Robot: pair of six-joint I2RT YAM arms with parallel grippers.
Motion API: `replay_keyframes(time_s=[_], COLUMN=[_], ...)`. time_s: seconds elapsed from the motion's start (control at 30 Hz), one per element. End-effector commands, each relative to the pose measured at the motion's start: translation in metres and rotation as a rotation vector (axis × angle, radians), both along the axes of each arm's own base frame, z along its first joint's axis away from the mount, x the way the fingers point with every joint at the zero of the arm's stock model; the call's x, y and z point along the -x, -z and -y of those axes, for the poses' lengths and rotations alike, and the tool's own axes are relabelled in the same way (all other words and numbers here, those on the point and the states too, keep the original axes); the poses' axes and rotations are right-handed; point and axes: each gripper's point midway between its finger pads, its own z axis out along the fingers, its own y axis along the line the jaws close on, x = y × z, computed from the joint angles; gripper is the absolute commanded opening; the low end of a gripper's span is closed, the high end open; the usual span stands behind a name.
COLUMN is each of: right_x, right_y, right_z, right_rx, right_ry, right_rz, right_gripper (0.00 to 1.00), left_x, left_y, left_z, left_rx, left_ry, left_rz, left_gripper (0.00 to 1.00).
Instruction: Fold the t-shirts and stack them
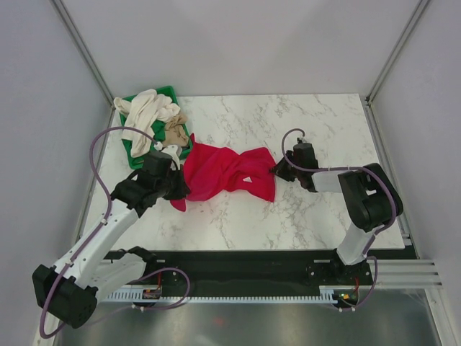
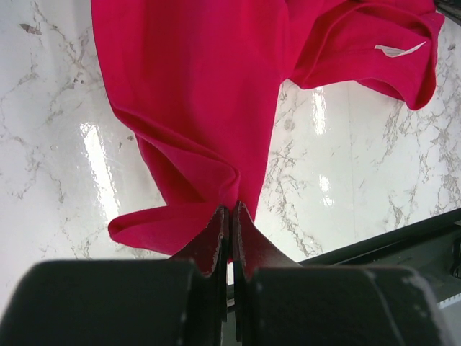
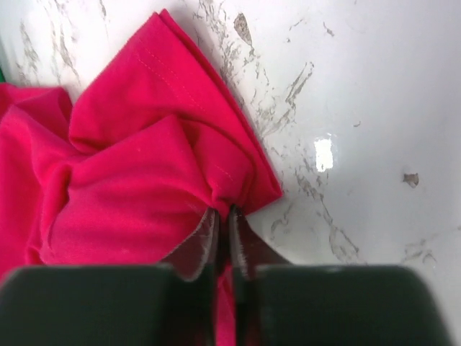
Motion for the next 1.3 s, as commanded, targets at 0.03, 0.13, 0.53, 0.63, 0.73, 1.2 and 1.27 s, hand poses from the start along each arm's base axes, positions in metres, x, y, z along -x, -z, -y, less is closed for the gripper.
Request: replay_keyframes(time_s=[0.03,0.13,0.53,0.63,0.73,1.2,1.27], right_x=[-0.004,-0.024,0.001,0.033,0.060,0.076,0.070], right_y=[0.006,-0.046,-0.377,-0.352,-0.289,-0.202,-0.189], right_z=[0.013,0.033,0.104,0.132,0.141,0.147,0.139], right_rx=[0.114,0.246,0.443,0.492,0.430,0.427,0.427], right_ry=[0.001,0.038,0.215,0.300,0.360,0.406,0.365], right_rz=[-0.028,0.052,0.685,0.648,0.538,0.316,0.281], right_gripper=[0.00,0.00,0.00,0.05,0.86,0.98,0.98], left_x=[-0.007,-0.010,-0.022,-0.011,0.001,0.020,0.019], left_y=[-0.006,-0.009,-0.170,-0.166,-0.121,-0.029,-0.030], left_z=[-0.002,-0.006,-0.014,-0.025,-0.026,0.000,0.000], left_rx=[-0.020,-0.027,0.083,0.071,0.070,0.066,0.061], left_ry=[0.010,-0.014,-0.070,-0.093,-0.095,0.012,0.019], left_rz=[0.034,0.045,0.376,0.403,0.317,0.034,0.043], left_gripper=[0.02,0.02,0.02,0.02,0.02,0.19,0.20])
